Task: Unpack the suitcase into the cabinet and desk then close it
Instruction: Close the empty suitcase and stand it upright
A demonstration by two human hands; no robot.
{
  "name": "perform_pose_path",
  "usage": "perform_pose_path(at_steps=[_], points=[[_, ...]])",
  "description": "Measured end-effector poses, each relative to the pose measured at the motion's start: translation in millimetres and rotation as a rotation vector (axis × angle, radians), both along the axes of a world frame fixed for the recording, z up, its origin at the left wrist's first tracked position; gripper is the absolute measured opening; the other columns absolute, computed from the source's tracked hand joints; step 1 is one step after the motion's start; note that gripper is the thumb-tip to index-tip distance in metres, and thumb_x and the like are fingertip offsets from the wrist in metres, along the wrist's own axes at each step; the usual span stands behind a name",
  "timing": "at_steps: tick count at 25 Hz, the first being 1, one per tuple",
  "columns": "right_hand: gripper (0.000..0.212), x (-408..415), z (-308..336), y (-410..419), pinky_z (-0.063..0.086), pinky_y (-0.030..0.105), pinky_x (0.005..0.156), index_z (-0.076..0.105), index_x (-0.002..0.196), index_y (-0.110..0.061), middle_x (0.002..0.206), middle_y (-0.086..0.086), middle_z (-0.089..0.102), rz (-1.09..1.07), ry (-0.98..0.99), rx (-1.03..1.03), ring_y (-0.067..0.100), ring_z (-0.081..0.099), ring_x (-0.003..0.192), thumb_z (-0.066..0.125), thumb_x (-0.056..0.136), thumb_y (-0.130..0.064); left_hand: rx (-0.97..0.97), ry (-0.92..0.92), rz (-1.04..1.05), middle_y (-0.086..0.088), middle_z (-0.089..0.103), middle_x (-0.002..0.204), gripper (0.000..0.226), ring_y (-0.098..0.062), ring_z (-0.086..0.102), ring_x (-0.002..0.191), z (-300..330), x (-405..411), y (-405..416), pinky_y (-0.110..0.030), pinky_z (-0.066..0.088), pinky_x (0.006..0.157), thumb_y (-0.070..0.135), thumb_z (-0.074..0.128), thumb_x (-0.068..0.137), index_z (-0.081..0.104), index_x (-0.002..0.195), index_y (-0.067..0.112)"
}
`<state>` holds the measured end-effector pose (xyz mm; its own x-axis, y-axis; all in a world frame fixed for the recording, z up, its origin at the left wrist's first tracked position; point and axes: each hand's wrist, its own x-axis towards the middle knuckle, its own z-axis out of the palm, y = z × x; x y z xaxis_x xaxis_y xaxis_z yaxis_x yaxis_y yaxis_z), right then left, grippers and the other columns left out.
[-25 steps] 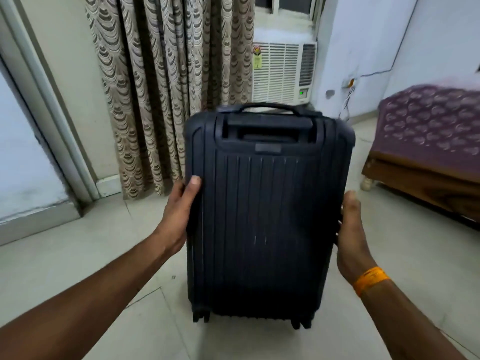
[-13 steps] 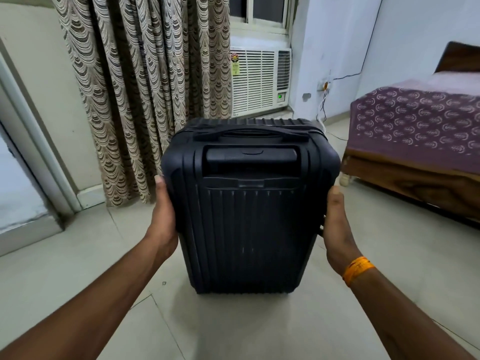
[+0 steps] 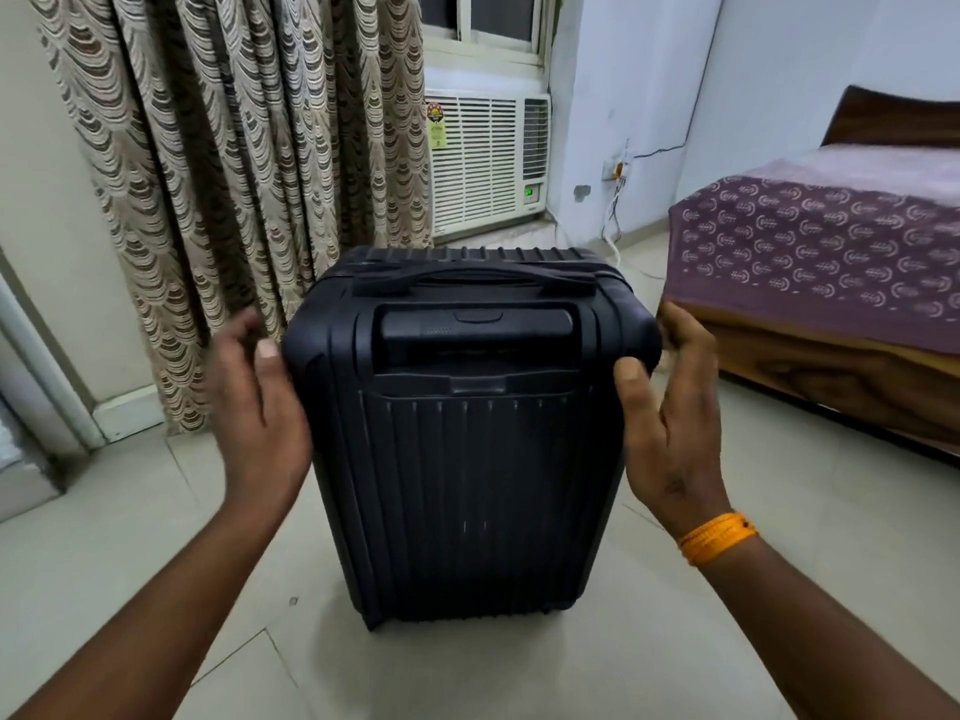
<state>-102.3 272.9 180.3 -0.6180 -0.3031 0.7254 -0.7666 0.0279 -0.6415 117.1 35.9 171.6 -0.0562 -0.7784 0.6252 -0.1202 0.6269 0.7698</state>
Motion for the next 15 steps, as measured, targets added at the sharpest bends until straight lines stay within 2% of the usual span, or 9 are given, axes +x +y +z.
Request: perform_pose_path(at_steps=[2,4,6,7,8,10,12,15], points=[[0.067,-0.6,25.9,-10.6,0.041,0.046,0.113,0.048,0.145,-0.010,0.143,0.005,0.051,-0.010,0.274,0.053,0.023,0.047,0.136,0.055,0.095,-0.054,-0.439,-0.115,0.077,-0.015,0.058,0.132,0.037,-0.030,0.050,0.126,40.3,-4.8,0.8,-0.033,0.034,0.108,0.027,0.054,0.106,0.056,0.137,0.007],[0.064,5.9,55.3,-27.3,0.046,0.044,0.105,0.054,0.138,-0.013,0.134,0.003,0.057,0.005,0.371,0.136,0.022,0.053,0.126,0.059,0.093,-0.057,-0.618,-0.380,0.018,-0.013,0.063,0.126,0.045,-0.035,0.054,0.121,80.2,-21.9,4.8,-0.038,0.036,0.106,0.043,0.055,0.102,0.063,0.131,0.009],[0.058,10.1,81.9,-49.8,0.051,0.040,0.091,0.057,0.132,-0.021,0.123,-0.003,0.062,-0.027,0.359,0.284,0.020,0.060,0.112,0.058,0.091,-0.062,-0.580,-0.818,0.012,-0.006,0.065,0.129,0.069,-0.034,0.054,0.119,105.2,-45.9,5.4,-0.047,0.040,0.103,0.072,0.040,0.095,0.066,0.132,0.019],[0.055,11.1,90.6,-59.8,0.051,0.038,0.085,0.057,0.129,-0.025,0.118,-0.004,0.064,-0.071,0.353,0.389,0.020,0.062,0.107,0.057,0.090,-0.065,-0.530,-0.993,0.026,-0.003,0.064,0.132,0.080,-0.033,0.054,0.121,112.8,-55.0,5.6,-0.049,0.042,0.102,0.080,0.029,0.090,0.064,0.135,0.023],[0.052,10.7,97.2,-68.4,0.051,0.038,0.082,0.057,0.127,-0.028,0.116,-0.004,0.064,-0.113,0.365,0.507,0.022,0.063,0.105,0.053,0.091,-0.066,-0.489,-1.094,0.026,-0.002,0.064,0.135,0.086,-0.033,0.054,0.122,117.5,-60.2,4.0,-0.051,0.043,0.101,0.083,0.021,0.087,0.062,0.137,0.027],[0.050,7.2,110.4,-78.6,0.049,0.042,0.087,0.056,0.130,-0.029,0.120,-0.001,0.064,-0.140,0.419,0.757,0.027,0.060,0.112,0.044,0.097,-0.065,-0.468,-1.123,-0.054,0.000,0.064,0.133,0.084,-0.032,0.057,0.121,123.1,-62.3,-3.2,-0.051,0.046,0.100,0.079,0.019,0.087,0.064,0.136,0.029],[0.047,4.0,123.8,-80.0,0.049,0.046,0.091,0.053,0.137,-0.027,0.126,0.002,0.059,-0.097,0.438,0.944,0.031,0.054,0.119,0.038,0.103,-0.057,-0.464,-1.017,-0.186,0.001,0.069,0.123,0.065,-0.031,0.061,0.115,127.2,-60.6,-12.3,-0.049,0.050,0.095,0.068,0.035,0.090,0.070,0.126,0.026],[0.032,2.0,148.6,-77.6,0.053,0.043,0.083,0.052,0.133,-0.025,0.125,0.002,0.054,-0.013,0.399,1.032,0.028,0.053,0.117,0.046,0.105,-0.041,-0.393,-0.908,-0.235,0.003,0.075,0.111,0.039,-0.026,0.066,0.105,133.3,-60.5,-11.0,-0.042,0.054,0.085,0.050,0.060,0.094,0.075,0.116,0.022]])
